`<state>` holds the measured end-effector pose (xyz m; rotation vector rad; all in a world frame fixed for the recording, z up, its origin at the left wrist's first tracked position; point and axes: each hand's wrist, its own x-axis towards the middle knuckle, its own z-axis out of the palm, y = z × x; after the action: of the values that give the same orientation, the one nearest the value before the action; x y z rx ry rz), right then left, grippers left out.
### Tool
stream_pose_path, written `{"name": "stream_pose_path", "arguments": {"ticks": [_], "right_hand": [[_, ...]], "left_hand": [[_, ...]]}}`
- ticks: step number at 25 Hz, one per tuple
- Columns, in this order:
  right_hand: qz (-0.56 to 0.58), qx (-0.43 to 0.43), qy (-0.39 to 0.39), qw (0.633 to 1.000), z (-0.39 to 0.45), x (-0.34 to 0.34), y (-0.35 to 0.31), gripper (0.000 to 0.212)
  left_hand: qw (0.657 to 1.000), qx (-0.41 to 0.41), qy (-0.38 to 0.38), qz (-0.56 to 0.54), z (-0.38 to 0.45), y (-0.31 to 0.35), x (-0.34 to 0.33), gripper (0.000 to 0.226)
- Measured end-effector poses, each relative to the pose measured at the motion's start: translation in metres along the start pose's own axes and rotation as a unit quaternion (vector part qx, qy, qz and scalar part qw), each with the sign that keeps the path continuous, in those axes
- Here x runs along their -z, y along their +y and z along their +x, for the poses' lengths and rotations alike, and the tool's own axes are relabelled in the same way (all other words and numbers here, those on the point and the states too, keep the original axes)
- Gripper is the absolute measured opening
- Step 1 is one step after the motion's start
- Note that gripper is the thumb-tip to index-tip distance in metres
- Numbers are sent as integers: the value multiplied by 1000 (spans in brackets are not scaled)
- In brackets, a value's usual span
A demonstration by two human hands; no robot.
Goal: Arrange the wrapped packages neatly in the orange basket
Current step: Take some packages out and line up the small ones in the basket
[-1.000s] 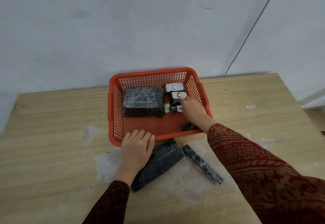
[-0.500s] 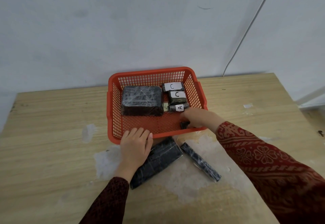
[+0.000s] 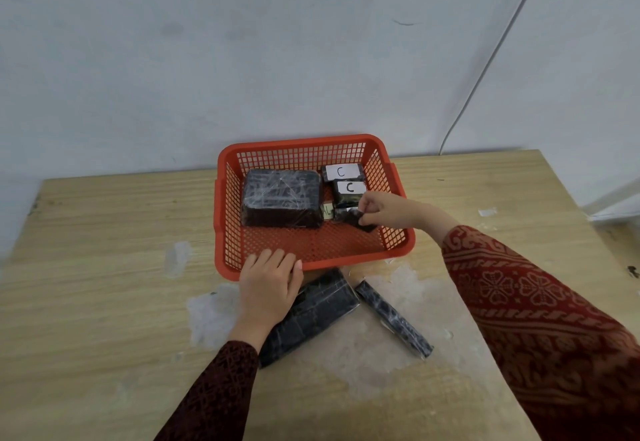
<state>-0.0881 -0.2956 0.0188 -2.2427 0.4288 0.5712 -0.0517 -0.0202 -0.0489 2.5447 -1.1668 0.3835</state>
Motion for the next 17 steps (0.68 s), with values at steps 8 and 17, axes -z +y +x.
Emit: {"name": "stream_pose_path", "arguments": {"ticks": [8, 17], "right_hand": [[-135, 52, 174, 974, 3, -21, 8, 36], [-454, 37, 95, 885, 21, -38, 14, 17]], "left_hand": [[1000, -2, 7, 7, -1, -1, -2, 31], [1000, -7, 19, 4, 0, -2, -3, 28]]}}
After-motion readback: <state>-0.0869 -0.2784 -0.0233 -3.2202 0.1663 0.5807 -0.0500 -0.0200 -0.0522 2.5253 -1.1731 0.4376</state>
